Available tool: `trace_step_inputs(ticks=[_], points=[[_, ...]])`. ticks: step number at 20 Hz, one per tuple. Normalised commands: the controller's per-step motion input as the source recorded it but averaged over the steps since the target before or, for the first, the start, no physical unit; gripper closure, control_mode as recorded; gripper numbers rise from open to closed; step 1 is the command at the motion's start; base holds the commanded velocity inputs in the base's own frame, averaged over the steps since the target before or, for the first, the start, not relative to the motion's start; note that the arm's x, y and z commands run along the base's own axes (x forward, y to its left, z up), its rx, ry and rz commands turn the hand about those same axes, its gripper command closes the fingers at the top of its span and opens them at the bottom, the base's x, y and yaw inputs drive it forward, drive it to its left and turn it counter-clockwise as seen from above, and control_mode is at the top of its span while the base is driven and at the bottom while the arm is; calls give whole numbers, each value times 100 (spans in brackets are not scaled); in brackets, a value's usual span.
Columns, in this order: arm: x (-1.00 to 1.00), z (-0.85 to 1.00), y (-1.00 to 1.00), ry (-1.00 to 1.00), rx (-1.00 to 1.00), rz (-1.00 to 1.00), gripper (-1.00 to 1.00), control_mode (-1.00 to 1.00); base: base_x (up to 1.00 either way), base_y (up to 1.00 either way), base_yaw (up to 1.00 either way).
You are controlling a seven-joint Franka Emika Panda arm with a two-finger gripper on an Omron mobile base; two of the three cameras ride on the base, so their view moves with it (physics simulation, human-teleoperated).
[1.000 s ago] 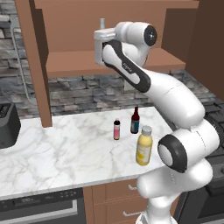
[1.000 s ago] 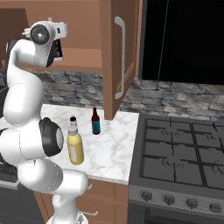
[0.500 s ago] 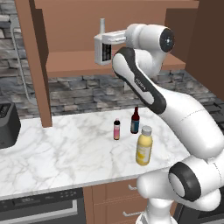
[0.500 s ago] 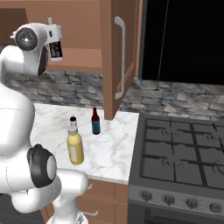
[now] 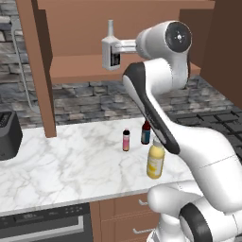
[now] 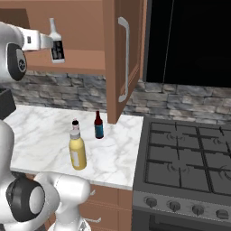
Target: Sort all alcoholic drinks to one cabinet, and non-alcoholic drinks to the other.
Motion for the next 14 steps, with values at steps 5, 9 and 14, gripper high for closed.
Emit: trace_step_inputs(ticks=[5,9,14], points=[[-47,-13,-5,9,0,-25,-100,-100,0,0,0],[-24,-31,-18,8,0,-25,-100,-100,0,0,0],[-6,-49,-30,9,0,-18,-100,-100,0,0,0]])
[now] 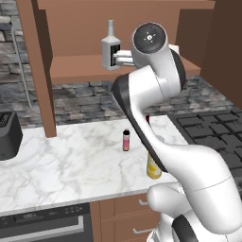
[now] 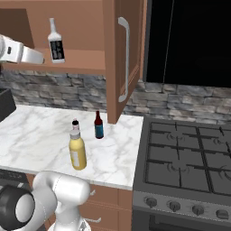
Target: Sort all alcoholic drinks to one cabinet, and non-alcoholic drinks to the other.
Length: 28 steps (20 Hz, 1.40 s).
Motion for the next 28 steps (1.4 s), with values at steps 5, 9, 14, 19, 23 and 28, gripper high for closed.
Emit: trace_step_inputs(ticks=[5,9,14,19,23,28], points=[[0,-37,-22,16,0,-12,-100,-100,0,0,0],[0,-47,-9,14,0,-8,-100,-100,0,0,0],[1,-55,0,9,0,-4,-100,-100,0,0,0],[26,-41,0,2,0,-5,-100,-100,0,0,0],[30,-41,0,0,0,-5,-100,-100,0,0,0],[19,-27,1,0,0,-6,-100,-100,0,0,0]])
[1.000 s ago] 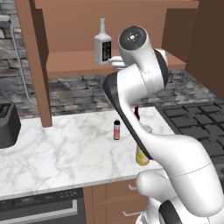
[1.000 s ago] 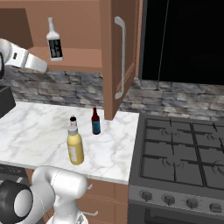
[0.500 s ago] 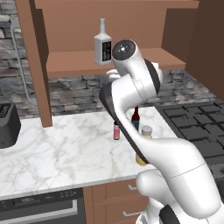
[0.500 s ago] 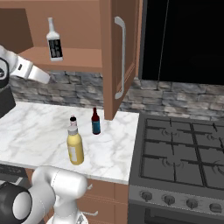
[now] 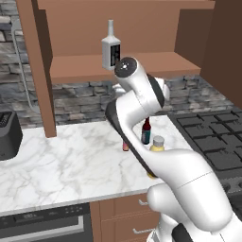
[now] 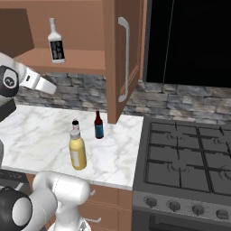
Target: Sort all alcoholic drinks to one cabinet, and non-alcoholic drinks to the other.
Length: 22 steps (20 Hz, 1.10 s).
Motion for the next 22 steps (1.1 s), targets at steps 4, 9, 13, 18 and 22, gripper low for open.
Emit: trace_step_inputs(ticks=[4,9,13,18,22], points=[[14,-22,6,0,0,-13,-100,-100,0,0,0],[15,-34,1,0,0,-13,-100,-100,0,0,0],[19,-22,0,0,0,-12,-100,-100,0,0,0],[20,-30,0,0,0,-6,-100,-100,0,0,0],[21,-29,0,0,0,0,-100,-100,0,0,0]])
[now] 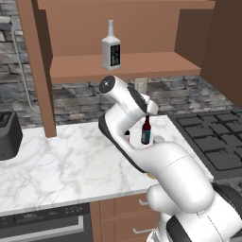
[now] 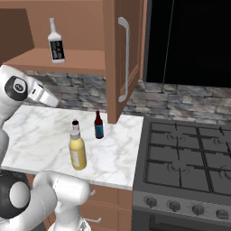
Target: Sort all alcoholic drinks to one cabinet, and non-alcoholic drinks to the other.
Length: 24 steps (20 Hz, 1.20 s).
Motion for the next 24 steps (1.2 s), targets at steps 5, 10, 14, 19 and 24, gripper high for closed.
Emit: trace_step_inputs(ticks=[5,10,14,19,24], points=[[33,-34,0,-3,0,0,-100,-100,0,0,0],[14,-21,0,-1,0,-1,-100,-100,0,0,0],[3,-16,-3,0,0,-2,-100,-100,0,0,0],[8,-7,-8,0,0,-2,-100,-100,0,0,0],[20,-13,-5,0,0,-2,-100,-100,0,0,0]])
